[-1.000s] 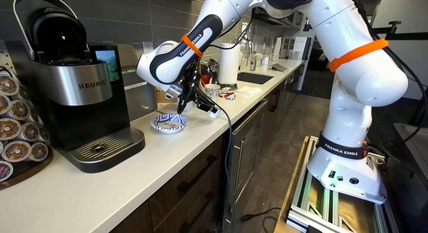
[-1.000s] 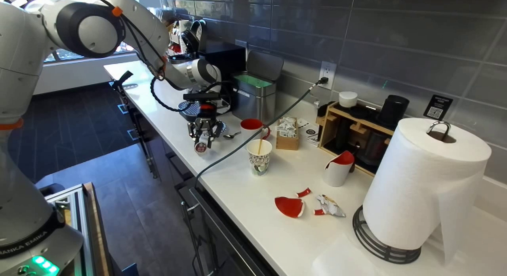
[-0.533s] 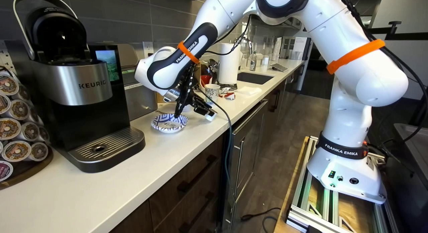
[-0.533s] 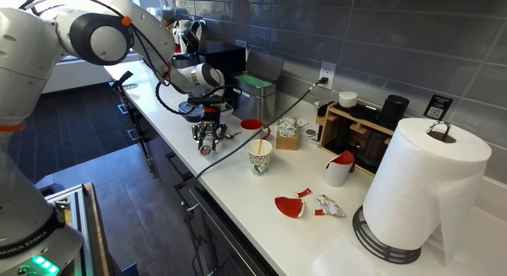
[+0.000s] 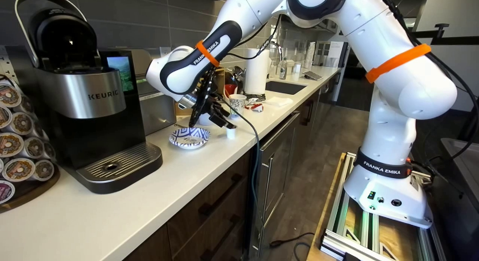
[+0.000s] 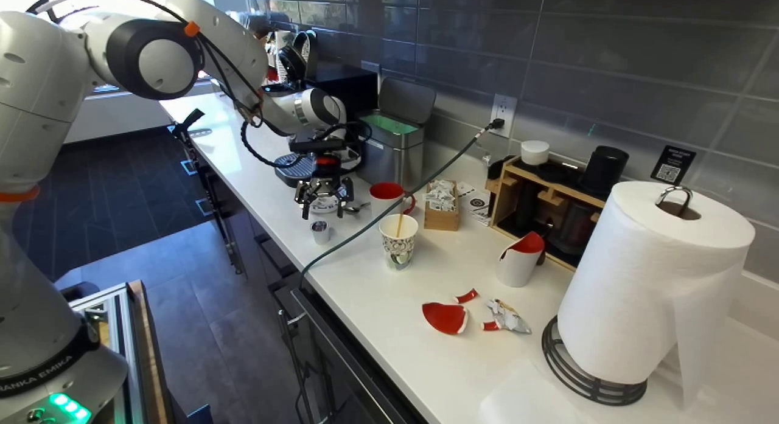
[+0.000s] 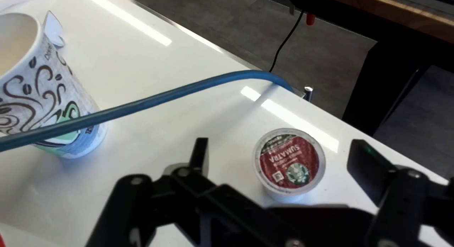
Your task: Remove the coffee pod from the bowl and put it on the counter.
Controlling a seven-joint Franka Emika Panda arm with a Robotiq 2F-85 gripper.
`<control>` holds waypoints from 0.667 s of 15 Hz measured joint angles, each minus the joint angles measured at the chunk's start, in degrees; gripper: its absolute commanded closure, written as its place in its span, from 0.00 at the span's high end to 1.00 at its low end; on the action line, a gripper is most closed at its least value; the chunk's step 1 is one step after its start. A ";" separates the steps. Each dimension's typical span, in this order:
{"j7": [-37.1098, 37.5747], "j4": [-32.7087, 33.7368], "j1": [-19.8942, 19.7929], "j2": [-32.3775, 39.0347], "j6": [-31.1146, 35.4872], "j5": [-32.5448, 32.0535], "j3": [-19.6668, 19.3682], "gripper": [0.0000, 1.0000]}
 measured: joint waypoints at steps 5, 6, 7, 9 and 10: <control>-0.30 -2.51 -1.83 -6.49 4.28 8.25 1.90 1.00; -0.41 -3.97 -2.37 -8.60 5.92 10.42 2.32 1.00; -0.42 -5.72 -2.90 -10.77 7.90 12.46 2.55 1.00; -0.52 -10.42 -4.23 -15.63 13.35 16.08 2.69 1.00; -1.12 -13.13 -4.94 -18.14 16.72 17.07 2.69 1.00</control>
